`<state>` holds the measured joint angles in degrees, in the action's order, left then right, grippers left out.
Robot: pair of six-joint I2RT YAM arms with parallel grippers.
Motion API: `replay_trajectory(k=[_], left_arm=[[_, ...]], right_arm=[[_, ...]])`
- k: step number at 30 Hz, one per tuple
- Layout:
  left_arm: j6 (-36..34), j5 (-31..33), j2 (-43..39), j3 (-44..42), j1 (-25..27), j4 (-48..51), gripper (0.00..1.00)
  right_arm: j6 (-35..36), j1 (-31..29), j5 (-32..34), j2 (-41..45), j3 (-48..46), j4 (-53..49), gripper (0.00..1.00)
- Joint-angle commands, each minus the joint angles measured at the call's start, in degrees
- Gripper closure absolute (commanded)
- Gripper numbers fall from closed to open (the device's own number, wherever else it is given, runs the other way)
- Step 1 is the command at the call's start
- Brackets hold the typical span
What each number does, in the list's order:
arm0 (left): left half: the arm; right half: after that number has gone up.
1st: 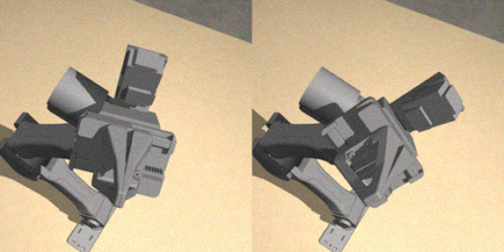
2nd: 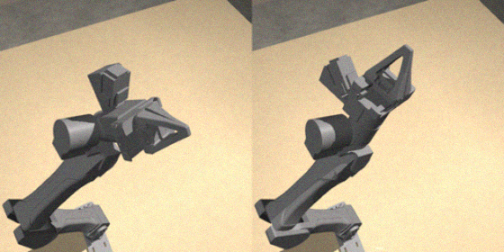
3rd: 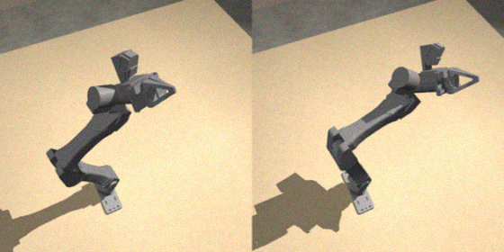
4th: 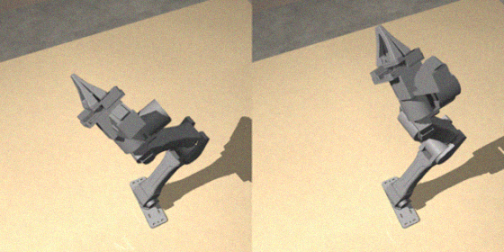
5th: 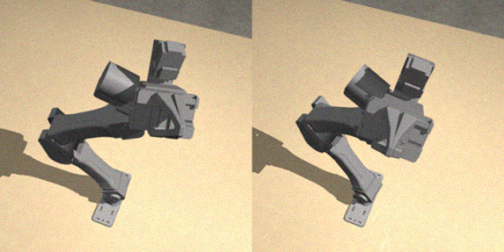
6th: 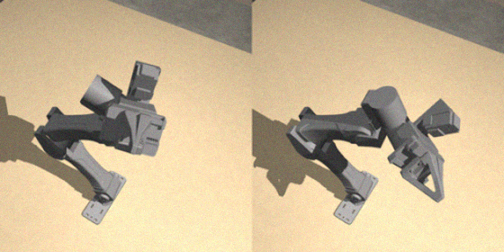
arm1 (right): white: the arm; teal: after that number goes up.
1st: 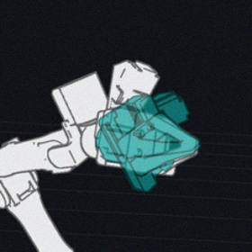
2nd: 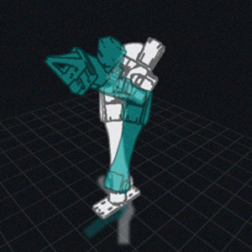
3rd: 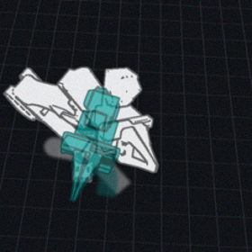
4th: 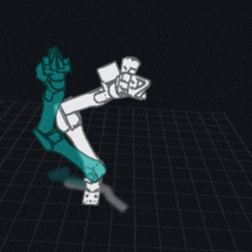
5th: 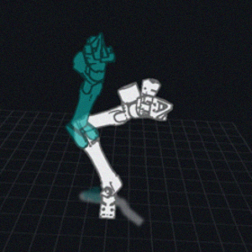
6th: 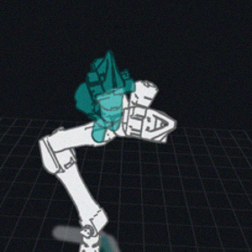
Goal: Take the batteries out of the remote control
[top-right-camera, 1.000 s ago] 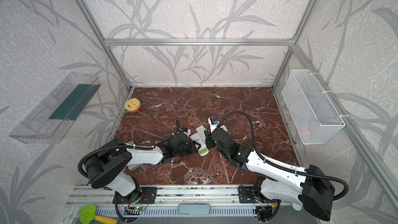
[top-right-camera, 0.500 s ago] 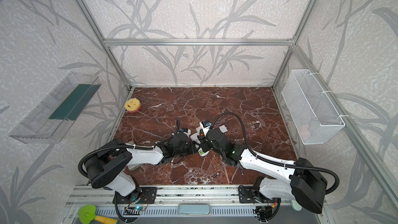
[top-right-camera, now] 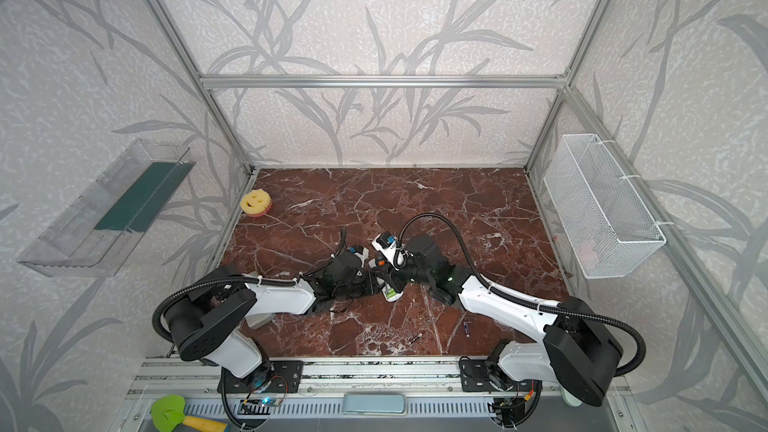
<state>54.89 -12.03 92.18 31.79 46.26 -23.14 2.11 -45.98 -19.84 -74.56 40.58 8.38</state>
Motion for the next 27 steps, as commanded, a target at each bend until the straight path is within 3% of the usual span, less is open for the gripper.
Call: replay_trajectory(k=[1, 5, 14, 21, 27], left_arm=[[-1.0, -0.9, 1.6, 0.7, -0.4, 1.9, 0.54], [-1.2, -2.1, 2.3, 1.0, -0.8, 1.5, 0.54], [-1.0, -3.8, 4.4, 2.2, -1.5, 0.5, 0.54], [-0.9, -4.9, 5.2, 2.2, -1.8, -0.3, 0.54], [-0.6, -5.3, 5.1, 1.5, -1.9, -1.0, 0.54]], right_arm=[[10.9, 0.0, -6.2, -3.1, 1.8, -11.7, 1.0], [19.7, 0.2, -8.9, -5.6, 4.6, -18.4, 1.0], [25.6, 0.6, -8.3, -3.5, 0.7, -13.5, 1.0], [24.7, 5.0, -12.8, -2.4, 1.0, -15.0, 1.0], [20.8, 5.3, -14.2, -3.8, 1.6, -15.0, 1.0]])
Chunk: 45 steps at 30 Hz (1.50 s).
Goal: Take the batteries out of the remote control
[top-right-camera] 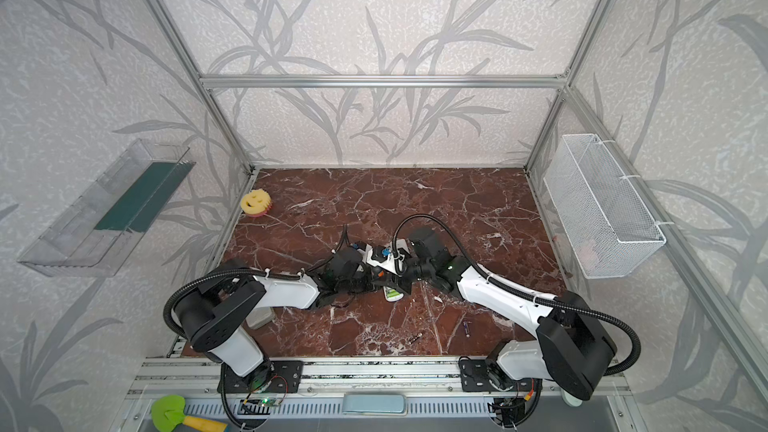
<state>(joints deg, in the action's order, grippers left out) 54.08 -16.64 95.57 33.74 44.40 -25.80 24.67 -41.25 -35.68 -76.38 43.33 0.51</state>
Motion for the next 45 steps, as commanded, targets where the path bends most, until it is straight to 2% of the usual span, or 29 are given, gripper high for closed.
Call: replay_trajectory(k=[1, 10, 16, 19, 21, 25, 29, 32, 36, 40, 45], left_arm=[[0.2, -0.7, 1.8, -0.6, -0.1, 1.5, 0.54], [0.6, -1.4, 1.6, -1.7, -0.1, 0.4, 0.55], [0.9, -1.6, 2.4, -1.4, -0.2, -0.5, 0.55], [1.0, -1.7, 2.6, -1.2, -0.3, -0.4, 0.55], [1.0, -1.8, 2.7, -1.2, -0.3, -0.3, 0.55], [1.3, -2.1, 2.9, -1.1, -0.3, -0.3, 0.56], [1.6, -2.4, 3.0, -1.0, -0.3, -0.3, 0.56], [2.2, -2.8, 3.0, -1.0, -0.1, -0.3, 0.56], [2.6, -2.2, 2.5, -1.4, 0.4, 0.0, 0.56], [2.4, -1.3, 1.7, -1.5, 1.1, 1.2, 0.57], [2.2, -0.7, 0.9, -1.6, 1.6, 2.5, 0.57]], right_arm=[[-2.7, 0.6, 1.7, -2.1, -1.2, -6.9, 1.0], [-5.4, 0.4, 2.0, -4.5, -1.5, -5.2, 1.0], [-3.4, -1.3, 1.1, 0.8, -6.9, 1.5, 1.0], [-3.5, -1.6, 2.8, 3.7, -9.3, 2.7, 1.0], [-6.3, -1.7, 7.6, 5.8, -10.0, 2.7, 1.0], [-16.8, -2.0, 20.6, 10.8, -10.5, 4.4, 1.0], [-24.7, -2.2, 23.0, 13.1, -10.2, 6.7, 1.0], [-30.3, -3.3, 26.5, 13.0, -8.0, 3.7, 1.0], [-40.2, -6.3, 37.1, 13.1, -4.9, -3.4, 1.0], [-47.9, -10.9, 48.3, 13.8, -4.5, -5.7, 1.0], [-52.0, -13.0, 54.0, 12.7, -3.0, -7.7, 1.0]])
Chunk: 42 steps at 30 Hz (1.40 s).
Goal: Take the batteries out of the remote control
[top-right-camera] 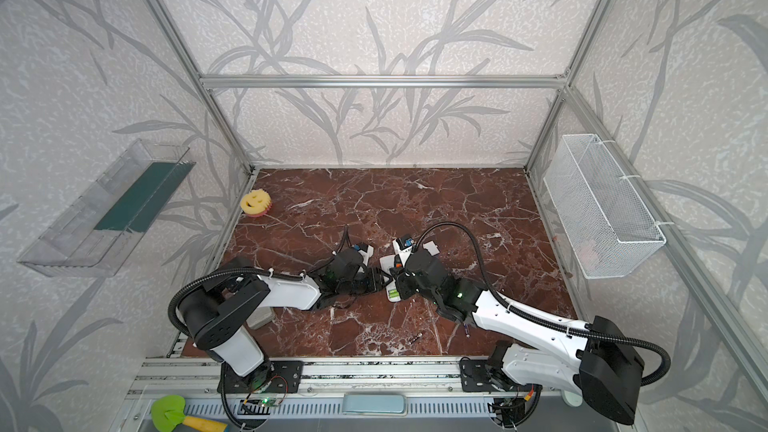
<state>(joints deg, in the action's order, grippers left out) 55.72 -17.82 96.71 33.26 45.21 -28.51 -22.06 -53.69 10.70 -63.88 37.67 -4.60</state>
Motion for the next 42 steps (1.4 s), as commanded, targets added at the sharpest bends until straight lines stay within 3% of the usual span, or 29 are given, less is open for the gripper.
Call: replay_trajectory(k=[1, 18, 30, 42], left_arm=[[0.6, 0.5, -0.4, -1.2, 0.8, 5.4, 0.57], [0.2, 0.2, 0.0, -1.4, 0.8, 5.0, 0.58], [0.7, 0.0, 0.5, -1.1, 0.8, 5.2, 0.58], [1.6, 0.2, 0.8, -1.0, 0.8, 5.2, 0.58]], right_arm=[[-5.4, -0.8, 8.7, -0.1, 3.2, -3.4, 1.0], [-5.1, -4.3, 15.3, -5.2, 5.9, 4.0, 1.0], [-6.2, -7.7, 14.3, -7.6, 5.2, 9.6, 1.0], [-2.0, -10.0, 18.0, -9.1, 2.2, 12.3, 1.0]])
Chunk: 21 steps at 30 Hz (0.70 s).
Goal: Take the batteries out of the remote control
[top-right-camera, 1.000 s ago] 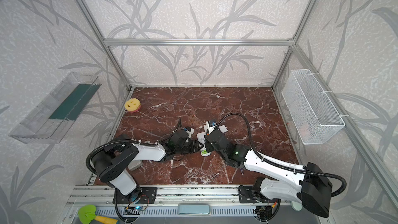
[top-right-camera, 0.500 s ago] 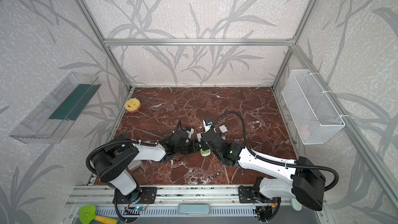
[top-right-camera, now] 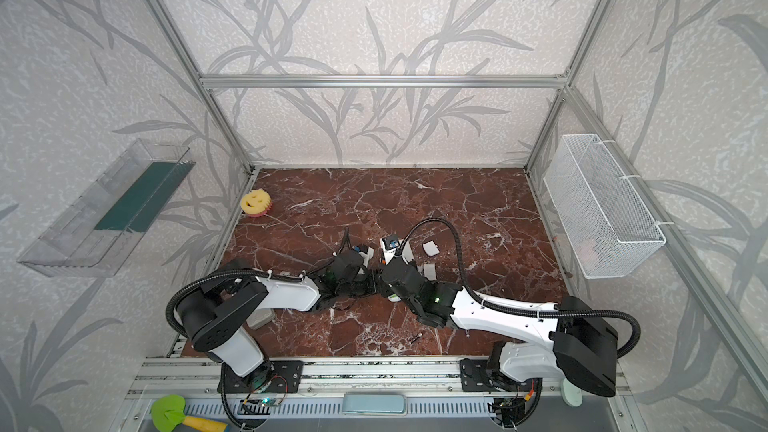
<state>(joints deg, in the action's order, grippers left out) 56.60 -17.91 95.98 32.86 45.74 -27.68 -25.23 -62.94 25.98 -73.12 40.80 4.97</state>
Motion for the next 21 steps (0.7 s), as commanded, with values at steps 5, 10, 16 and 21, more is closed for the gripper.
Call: replay_trajectory(k=[5, 10, 16, 21], left_arm=[[0.2, 0.2, 1.4, 0.2, 0.1, 6.2, 0.58], [0.0, 0.5, 1.3, 0.5, 0.1, 7.0, 0.58], [0.2, 0.6, 1.7, 0.5, 0.1, 6.9, 0.58], [-0.1, 0.5, 1.7, 0.9, 0.1, 7.4, 0.58]], right_arm=[[1.1, -1.0, 4.0, 1.9, -1.3, 2.3, 1.0], [2.0, -1.0, 6.8, 4.9, -1.3, 0.3, 1.0], [4.1, -1.0, 9.6, 7.3, -0.8, -1.0, 1.0], [4.7, -0.9, 11.4, 5.8, 0.1, -3.1, 1.0]])
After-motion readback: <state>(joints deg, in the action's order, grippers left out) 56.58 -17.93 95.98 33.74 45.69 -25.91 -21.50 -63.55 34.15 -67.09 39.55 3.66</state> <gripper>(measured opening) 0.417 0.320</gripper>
